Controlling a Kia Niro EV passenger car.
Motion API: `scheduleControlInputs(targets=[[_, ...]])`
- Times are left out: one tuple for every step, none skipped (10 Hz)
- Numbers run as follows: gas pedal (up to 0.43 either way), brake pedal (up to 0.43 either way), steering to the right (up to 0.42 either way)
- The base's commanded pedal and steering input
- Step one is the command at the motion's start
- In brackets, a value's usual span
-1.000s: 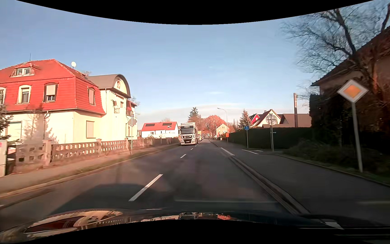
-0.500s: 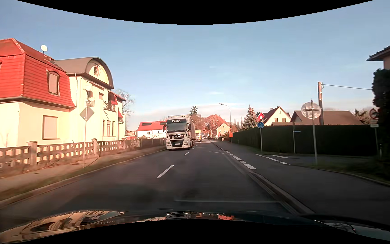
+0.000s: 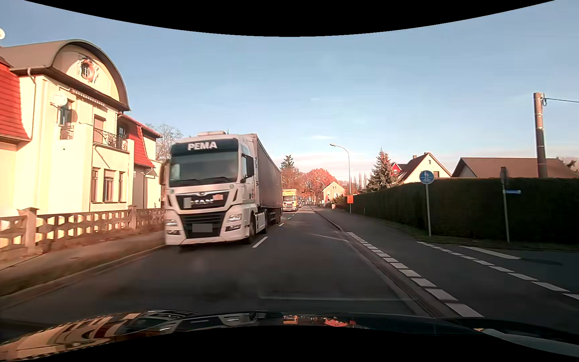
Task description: Follow the waypoints while adhering to traffic rules and regulations
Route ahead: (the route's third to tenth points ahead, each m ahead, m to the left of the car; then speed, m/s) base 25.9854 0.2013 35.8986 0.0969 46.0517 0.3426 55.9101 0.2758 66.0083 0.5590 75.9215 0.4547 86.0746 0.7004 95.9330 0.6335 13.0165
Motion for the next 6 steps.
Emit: scheduleControlInputs(targets=[[0.110,0.000,-0.002],[0.110,0.000,-0.002],[0.110,0.000,-0.001],[0.110,0.000,0.001],[0.118,0.000,0.001],[0.118,0.000,0.001]])
